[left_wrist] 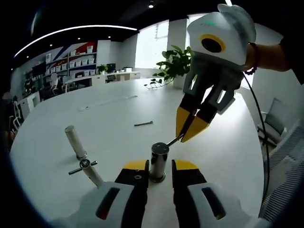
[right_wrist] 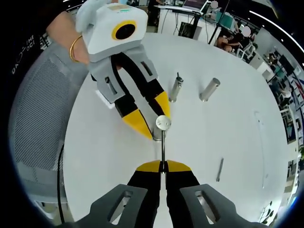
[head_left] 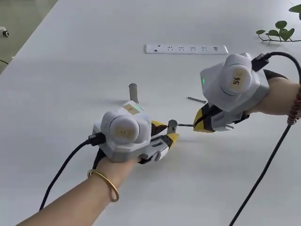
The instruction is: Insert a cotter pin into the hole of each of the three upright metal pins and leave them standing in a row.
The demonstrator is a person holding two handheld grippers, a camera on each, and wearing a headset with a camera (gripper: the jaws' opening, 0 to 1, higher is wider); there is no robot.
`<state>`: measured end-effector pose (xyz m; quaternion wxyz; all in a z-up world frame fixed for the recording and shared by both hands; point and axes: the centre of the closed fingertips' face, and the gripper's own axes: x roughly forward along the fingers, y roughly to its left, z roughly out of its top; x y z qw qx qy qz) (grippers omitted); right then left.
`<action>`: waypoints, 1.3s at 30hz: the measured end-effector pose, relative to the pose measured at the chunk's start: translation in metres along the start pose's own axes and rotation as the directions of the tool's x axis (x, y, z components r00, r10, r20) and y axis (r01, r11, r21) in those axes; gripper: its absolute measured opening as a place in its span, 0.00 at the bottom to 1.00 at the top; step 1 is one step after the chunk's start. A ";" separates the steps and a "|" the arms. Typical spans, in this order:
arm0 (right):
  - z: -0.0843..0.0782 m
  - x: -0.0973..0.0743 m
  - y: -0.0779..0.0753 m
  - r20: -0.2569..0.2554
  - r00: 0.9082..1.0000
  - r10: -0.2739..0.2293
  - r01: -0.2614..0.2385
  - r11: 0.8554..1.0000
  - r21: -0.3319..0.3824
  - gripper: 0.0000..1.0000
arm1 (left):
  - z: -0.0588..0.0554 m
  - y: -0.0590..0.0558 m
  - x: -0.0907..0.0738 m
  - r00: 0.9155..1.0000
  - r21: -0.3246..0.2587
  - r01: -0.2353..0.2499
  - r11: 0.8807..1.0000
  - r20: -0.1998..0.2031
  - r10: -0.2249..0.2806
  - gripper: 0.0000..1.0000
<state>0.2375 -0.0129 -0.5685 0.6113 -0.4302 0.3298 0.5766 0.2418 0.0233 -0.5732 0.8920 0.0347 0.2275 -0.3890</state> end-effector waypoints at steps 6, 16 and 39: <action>0.001 0.002 -0.002 0.000 1.000 0.003 -0.003 1.000 -0.011 0.00 | -0.004 0.003 0.003 1.000 -0.001 -0.002 1.000 -0.012 0.002 0.14; 0.012 0.003 0.000 -0.002 1.000 0.011 -0.012 1.000 -0.025 0.00 | -0.006 0.005 0.005 1.000 -0.011 -0.008 1.000 -0.019 0.008 0.12; 0.015 0.005 -0.003 -0.050 0.999 0.005 -0.006 1.000 -0.018 0.00 | -0.008 0.004 0.006 0.999 0.036 0.001 0.999 -0.032 0.000 0.11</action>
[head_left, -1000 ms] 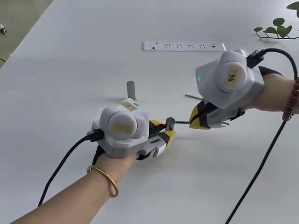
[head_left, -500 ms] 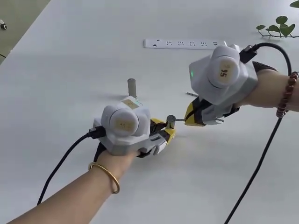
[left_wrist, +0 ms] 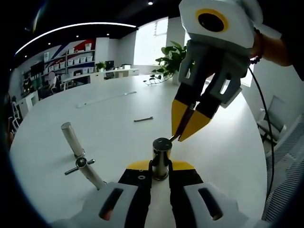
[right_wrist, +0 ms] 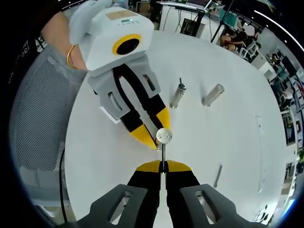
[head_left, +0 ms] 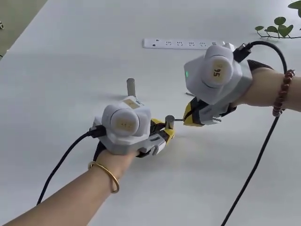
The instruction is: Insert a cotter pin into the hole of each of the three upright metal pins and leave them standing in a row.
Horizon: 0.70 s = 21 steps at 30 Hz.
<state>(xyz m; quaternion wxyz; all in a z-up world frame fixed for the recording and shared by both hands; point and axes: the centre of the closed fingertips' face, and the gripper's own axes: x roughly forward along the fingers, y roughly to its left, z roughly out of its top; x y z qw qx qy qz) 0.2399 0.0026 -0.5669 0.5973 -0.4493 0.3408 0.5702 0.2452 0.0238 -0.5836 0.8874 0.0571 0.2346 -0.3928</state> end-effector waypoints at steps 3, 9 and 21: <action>0.000 -0.001 -0.001 0.002 1.000 -0.006 0.006 1.000 0.001 0.00 | 0.000 0.000 0.000 1.000 0.007 -0.001 1.000 -0.004 0.002 0.11; 0.004 0.001 -0.002 0.042 0.999 0.002 -0.003 1.000 0.022 0.00 | 0.000 0.000 0.000 1.000 0.033 0.006 0.999 -0.008 -0.006 0.11; 0.009 0.003 0.001 0.067 0.998 -0.014 0.012 0.999 0.030 0.00 | -0.001 -0.001 0.001 1.000 0.035 0.001 0.999 -0.009 -0.001 0.11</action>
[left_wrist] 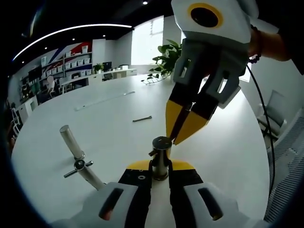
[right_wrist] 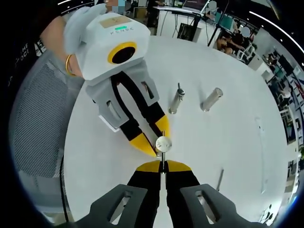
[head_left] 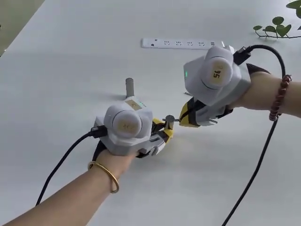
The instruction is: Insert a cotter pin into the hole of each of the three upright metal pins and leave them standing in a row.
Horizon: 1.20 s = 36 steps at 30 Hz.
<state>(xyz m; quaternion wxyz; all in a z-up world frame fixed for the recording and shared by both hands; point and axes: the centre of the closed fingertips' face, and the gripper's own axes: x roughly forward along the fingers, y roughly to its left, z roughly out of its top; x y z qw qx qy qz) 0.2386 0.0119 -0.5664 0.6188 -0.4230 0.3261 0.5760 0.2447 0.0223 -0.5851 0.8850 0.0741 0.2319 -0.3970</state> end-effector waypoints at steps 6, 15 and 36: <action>0.006 0.004 0.000 0.022 1.000 -0.009 0.009 1.000 -0.006 0.00 | 0.000 0.000 0.000 1.000 -0.003 -0.005 1.000 0.000 0.005 0.11; 0.005 -0.001 -0.001 0.042 0.998 -0.044 0.043 0.999 0.021 0.04 | -0.001 0.000 0.000 1.000 -0.009 -0.009 1.000 0.003 0.009 0.11; 0.004 -0.007 -0.001 0.051 0.997 -0.050 0.048 0.998 0.036 0.00 | -0.004 0.001 0.001 0.999 -0.049 -0.034 0.998 0.008 0.034 0.11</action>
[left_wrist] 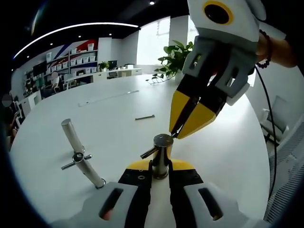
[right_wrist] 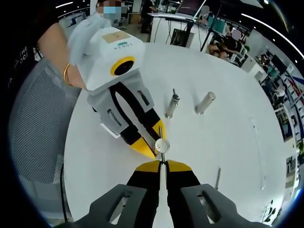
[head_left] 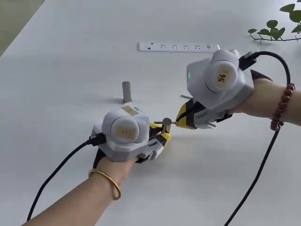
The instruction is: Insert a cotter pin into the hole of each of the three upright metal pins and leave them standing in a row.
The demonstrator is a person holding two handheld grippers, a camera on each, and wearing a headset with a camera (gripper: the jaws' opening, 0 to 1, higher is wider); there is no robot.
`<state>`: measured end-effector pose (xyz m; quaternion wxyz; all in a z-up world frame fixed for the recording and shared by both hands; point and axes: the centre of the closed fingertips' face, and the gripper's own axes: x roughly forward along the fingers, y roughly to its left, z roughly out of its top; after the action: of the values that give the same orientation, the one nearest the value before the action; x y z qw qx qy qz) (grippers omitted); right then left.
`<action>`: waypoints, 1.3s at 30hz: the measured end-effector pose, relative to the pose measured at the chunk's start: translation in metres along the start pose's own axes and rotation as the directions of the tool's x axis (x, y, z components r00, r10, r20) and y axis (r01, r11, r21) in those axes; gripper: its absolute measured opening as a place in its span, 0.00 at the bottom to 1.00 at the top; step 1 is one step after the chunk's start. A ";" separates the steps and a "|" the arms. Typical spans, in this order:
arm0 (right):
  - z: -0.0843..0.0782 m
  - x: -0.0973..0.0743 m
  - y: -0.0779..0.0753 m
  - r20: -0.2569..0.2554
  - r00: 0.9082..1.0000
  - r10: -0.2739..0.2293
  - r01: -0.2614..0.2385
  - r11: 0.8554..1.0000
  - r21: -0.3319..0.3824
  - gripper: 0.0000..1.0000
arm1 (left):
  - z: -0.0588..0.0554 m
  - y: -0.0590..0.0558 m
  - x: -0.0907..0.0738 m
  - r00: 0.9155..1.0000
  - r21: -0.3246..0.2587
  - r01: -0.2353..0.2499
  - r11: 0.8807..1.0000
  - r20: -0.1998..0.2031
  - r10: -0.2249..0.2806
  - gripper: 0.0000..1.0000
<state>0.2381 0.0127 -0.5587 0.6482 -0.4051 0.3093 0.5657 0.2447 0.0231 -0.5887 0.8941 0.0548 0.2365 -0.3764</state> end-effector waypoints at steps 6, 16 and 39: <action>0.006 0.001 0.001 0.016 1.000 0.004 -0.004 1.000 0.001 0.00 | -0.002 0.000 0.001 1.000 -0.023 -0.005 1.000 0.002 0.005 0.12; 0.006 0.004 0.003 0.012 1.000 0.006 -0.006 1.000 0.001 0.00 | -0.003 0.001 0.002 1.000 -0.042 -0.002 0.999 -0.001 0.002 0.12; 0.014 0.002 0.001 0.085 0.996 0.024 -0.035 0.991 0.126 0.17 | -0.003 0.001 -0.012 1.000 -0.018 -0.001 1.000 -0.019 0.001 0.28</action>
<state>0.2362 0.0265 -0.5539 0.6766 -0.3343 0.3233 0.5709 0.2369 0.0326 -0.5858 0.8924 0.0505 0.2481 -0.3734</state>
